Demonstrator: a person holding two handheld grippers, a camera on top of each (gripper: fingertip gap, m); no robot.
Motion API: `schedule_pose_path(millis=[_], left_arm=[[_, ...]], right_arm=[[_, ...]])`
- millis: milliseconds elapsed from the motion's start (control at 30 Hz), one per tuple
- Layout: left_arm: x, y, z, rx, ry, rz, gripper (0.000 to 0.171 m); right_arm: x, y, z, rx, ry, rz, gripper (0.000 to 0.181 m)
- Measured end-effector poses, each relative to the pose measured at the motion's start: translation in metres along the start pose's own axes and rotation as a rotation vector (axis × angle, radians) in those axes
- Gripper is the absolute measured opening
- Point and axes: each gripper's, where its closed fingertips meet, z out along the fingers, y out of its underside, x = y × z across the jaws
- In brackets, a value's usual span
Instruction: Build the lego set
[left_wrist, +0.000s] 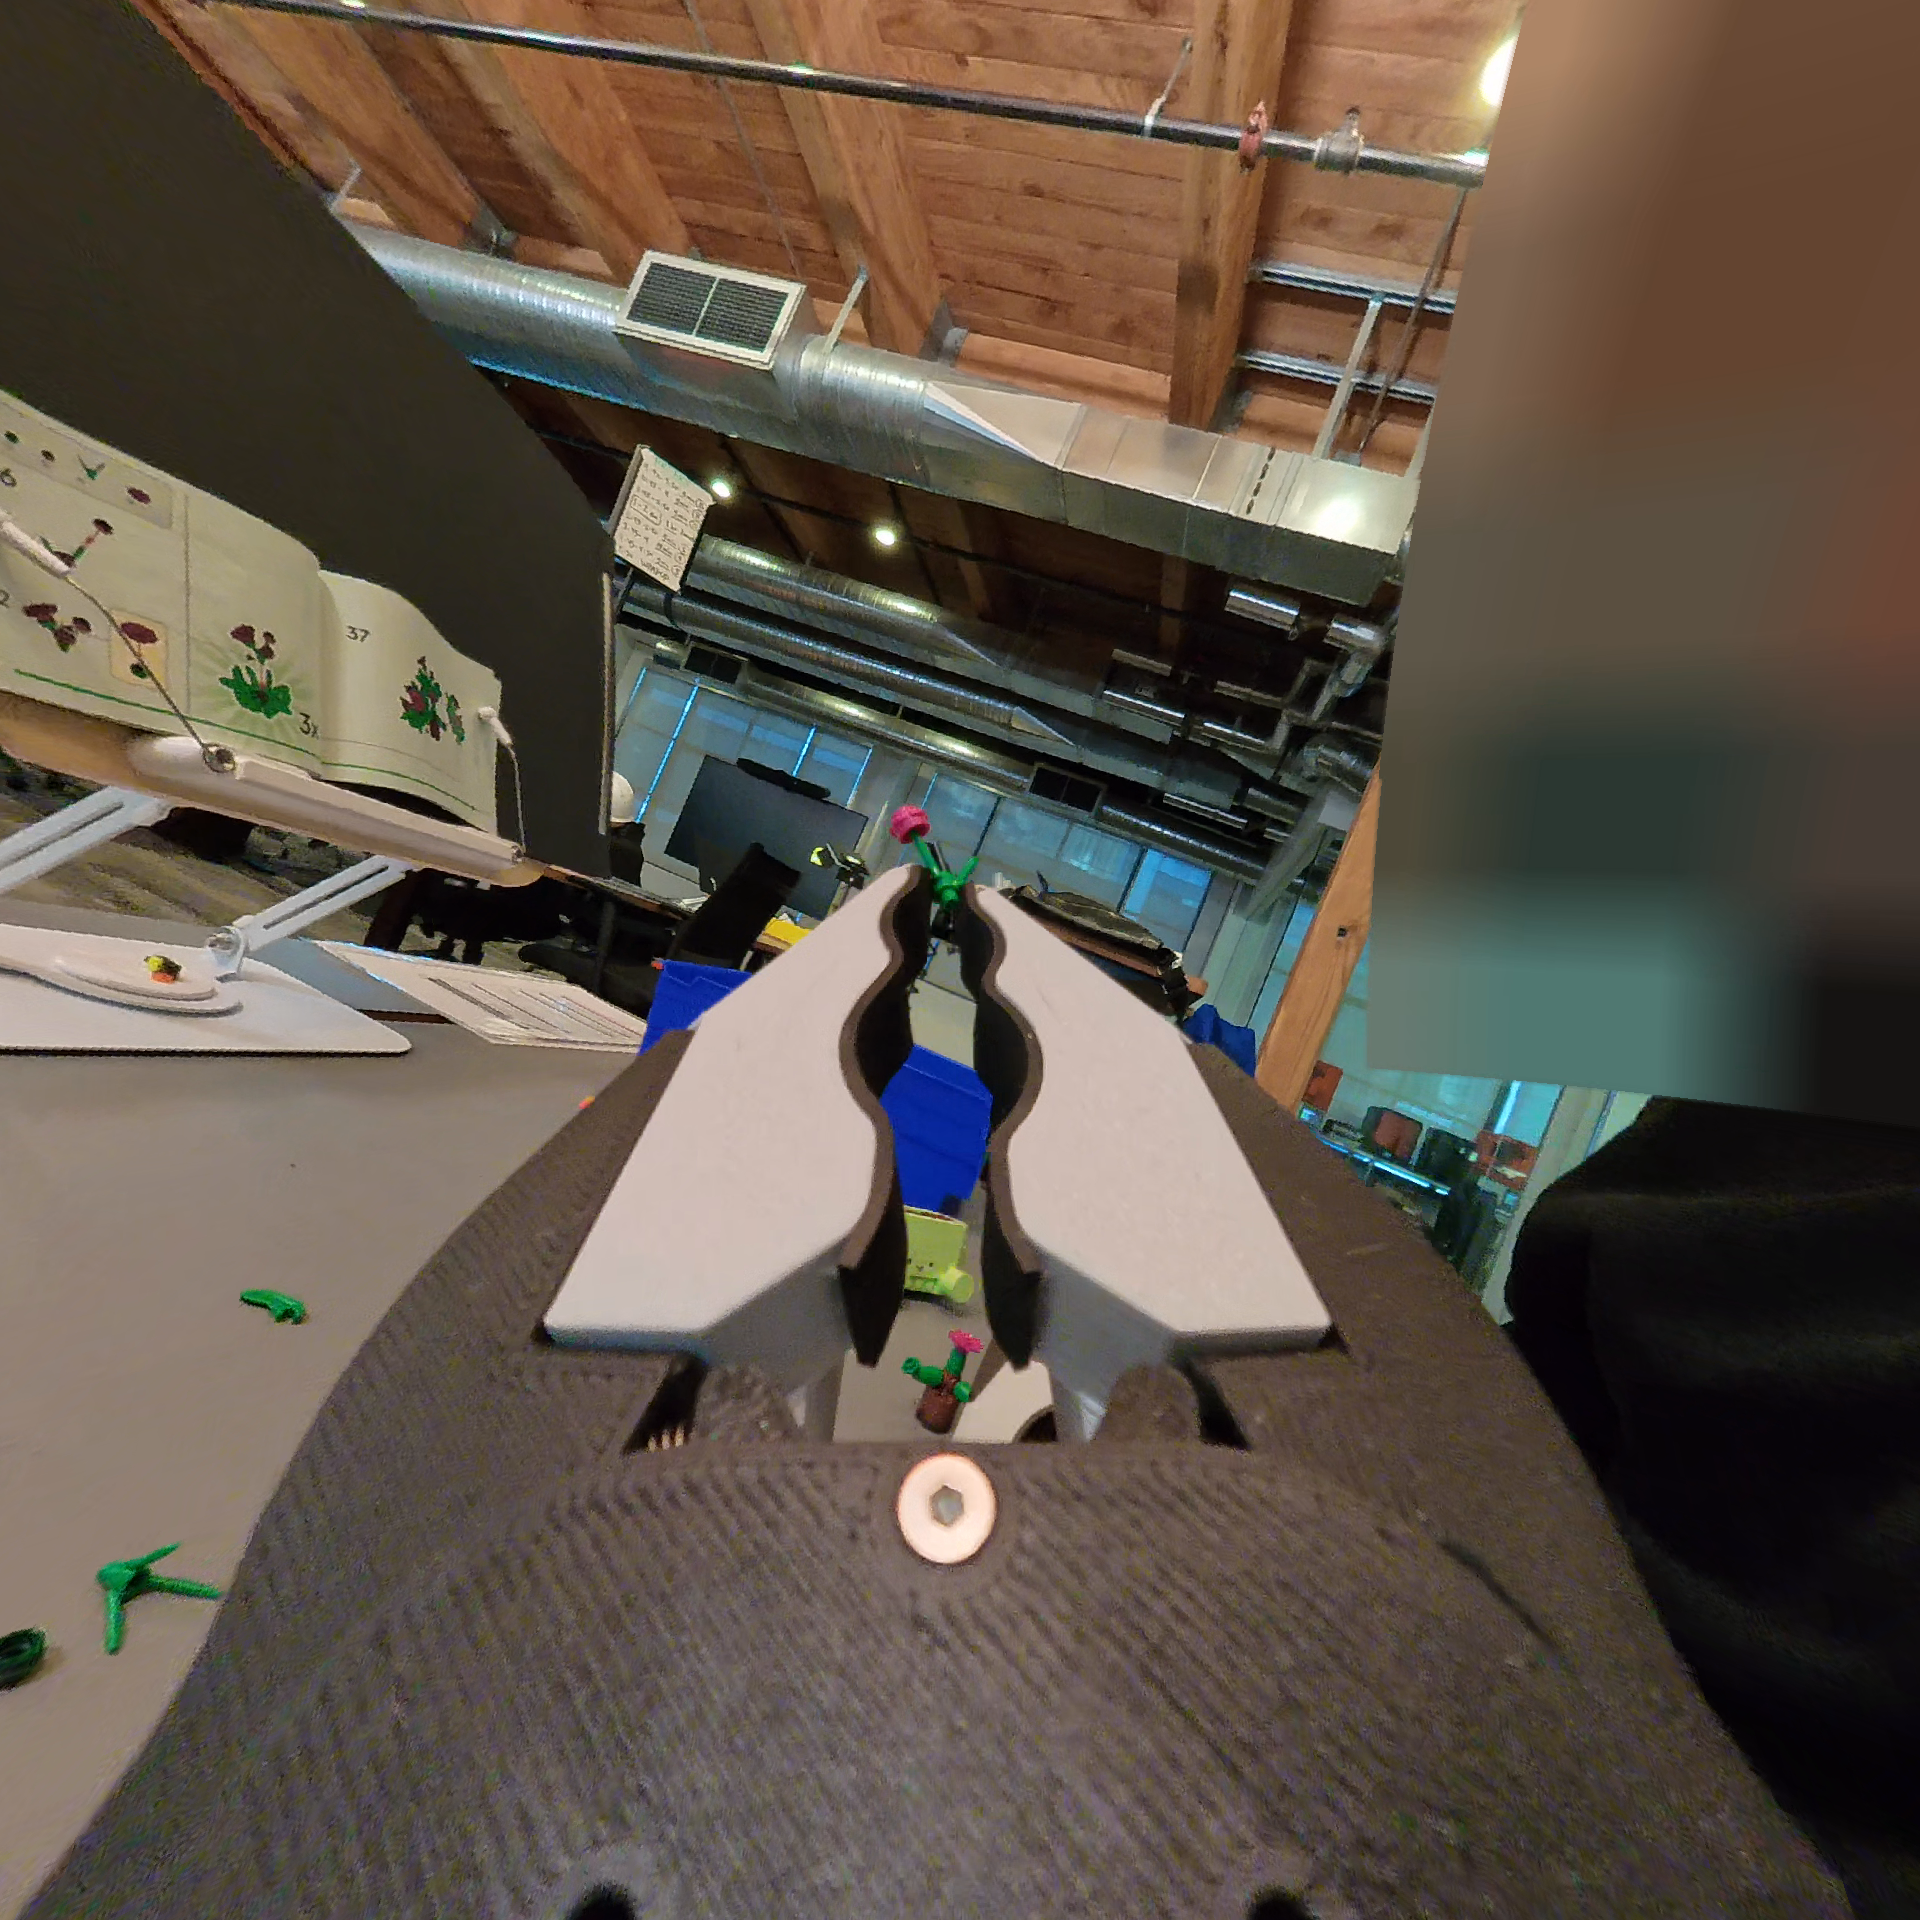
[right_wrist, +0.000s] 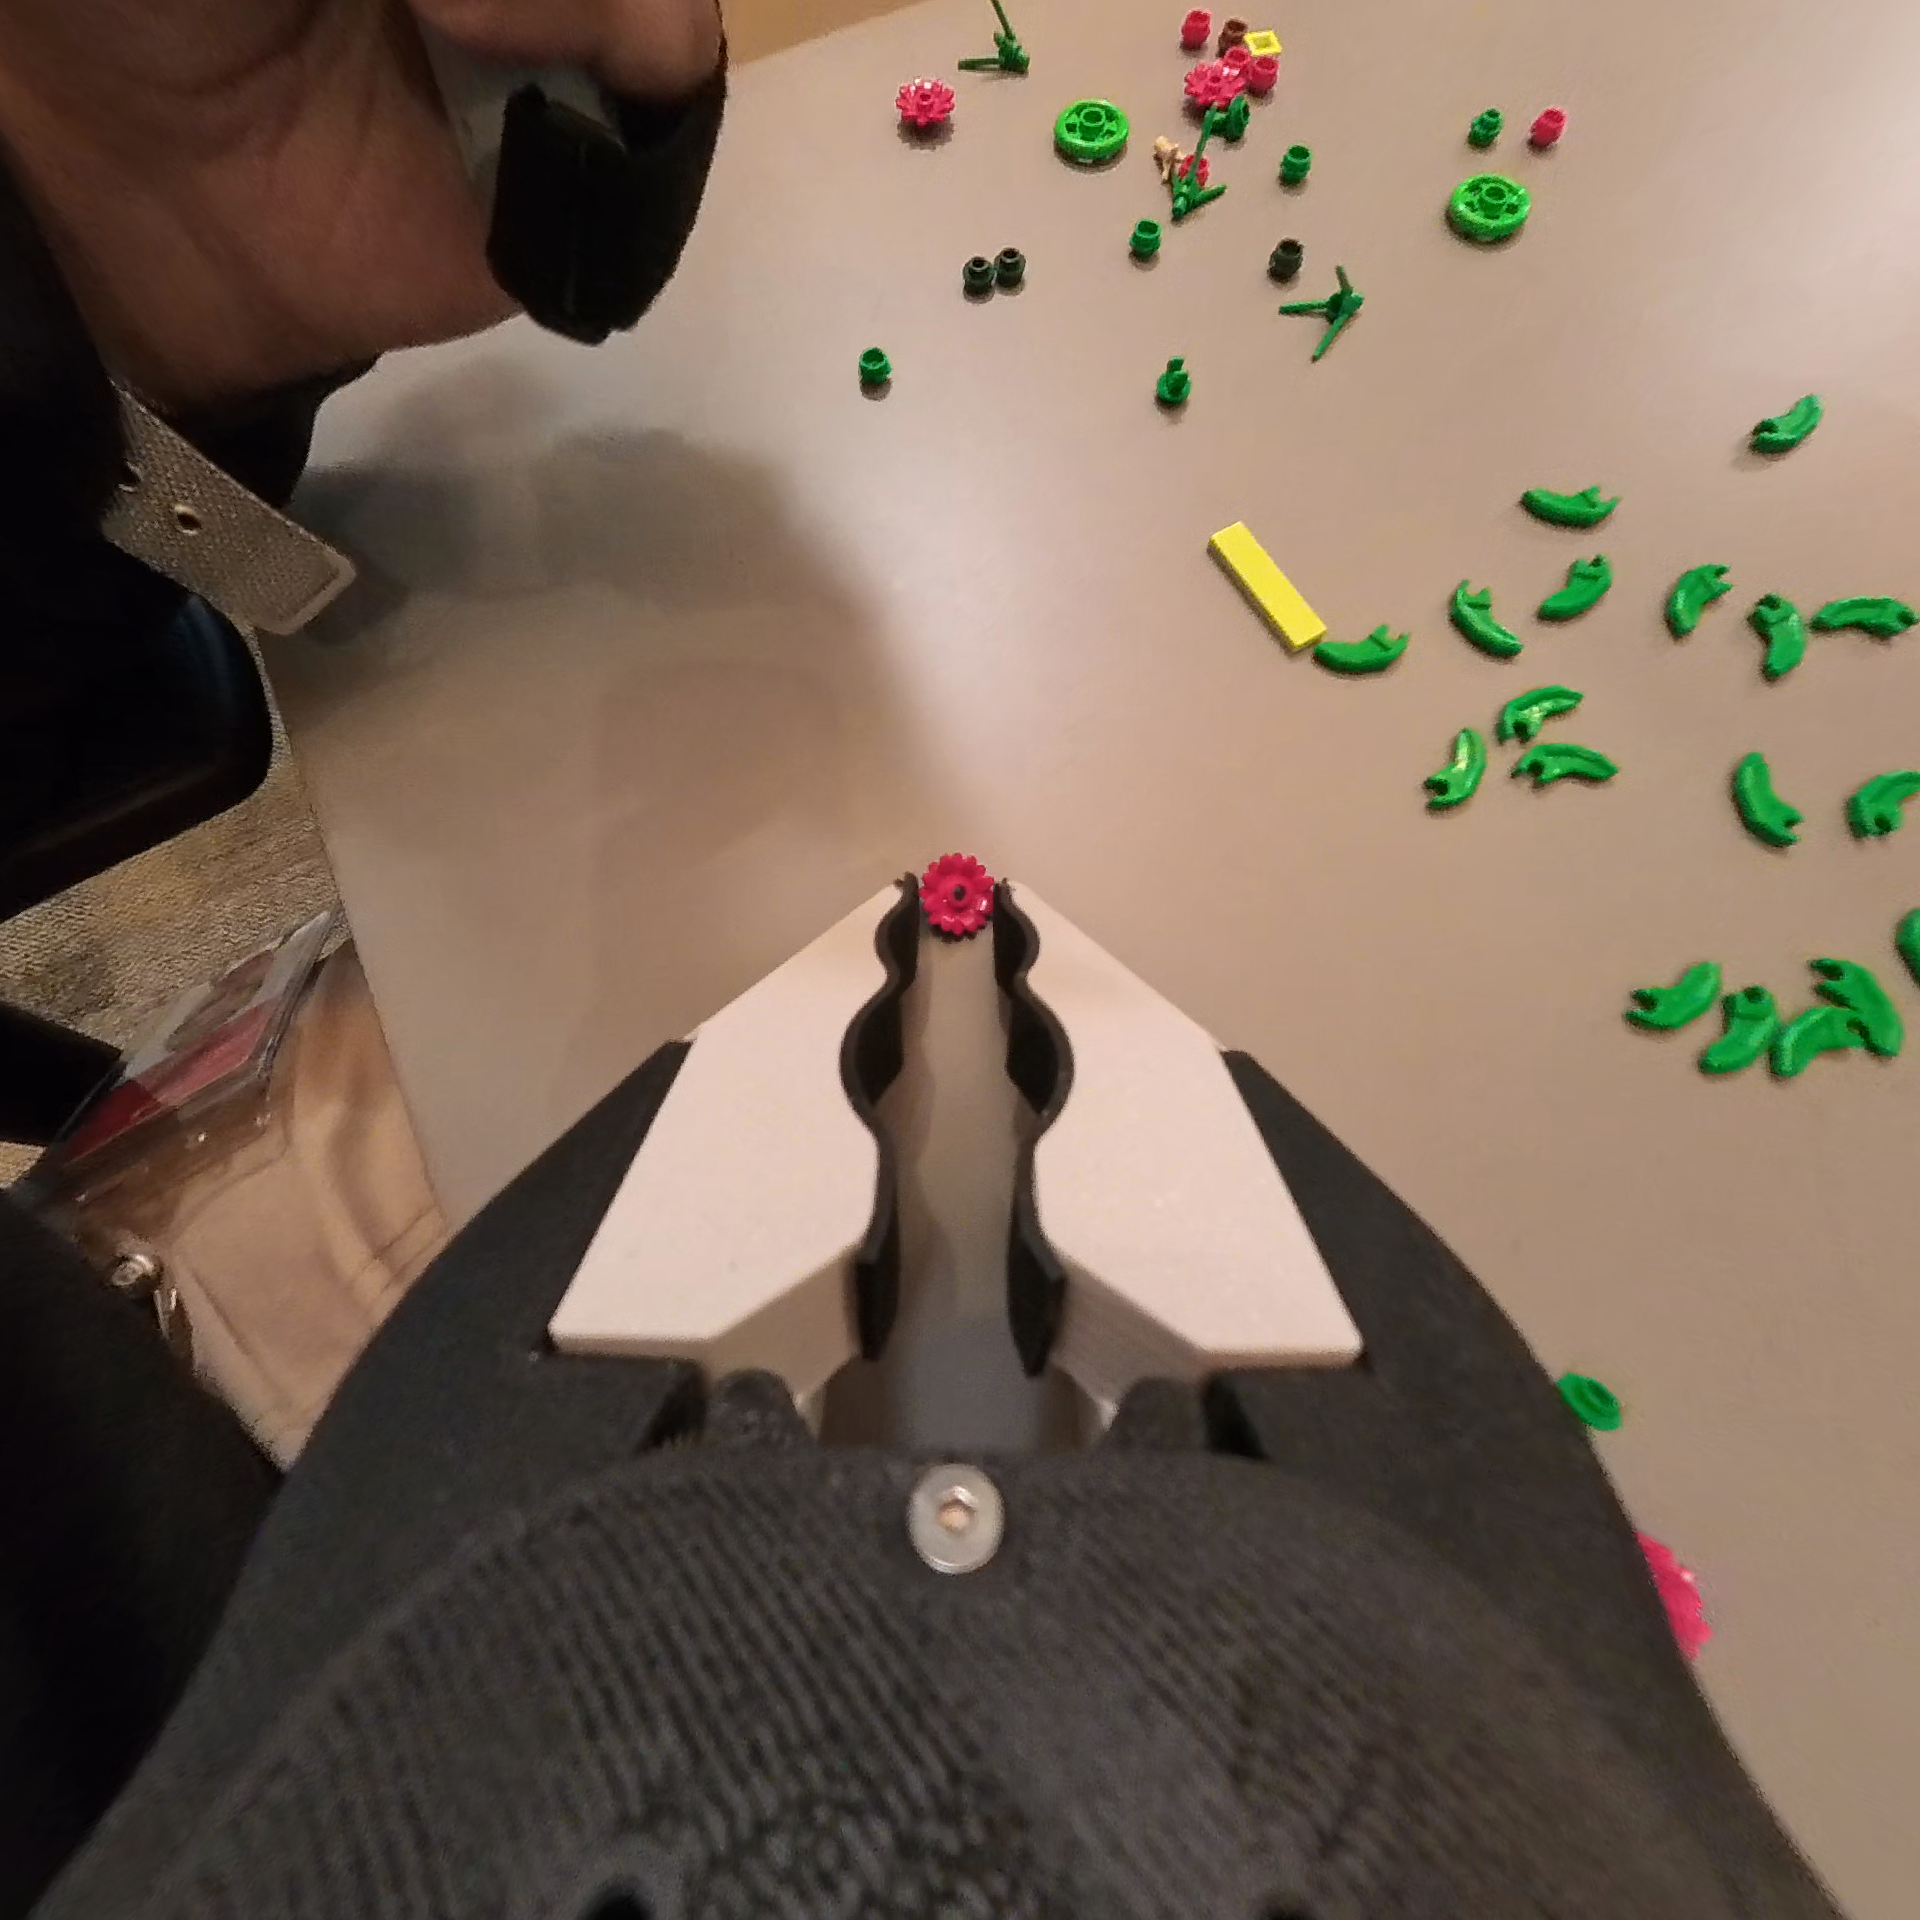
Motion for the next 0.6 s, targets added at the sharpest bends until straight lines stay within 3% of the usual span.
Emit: schedule_pose_path(millis=[600], left_arm=[[-0.01,0.003,-0.006,0.034,0.016,-0.122,0.002]], right_arm=[[0.014,-0.01,0.011,0.001,-0.003,-0.011,0.012]])
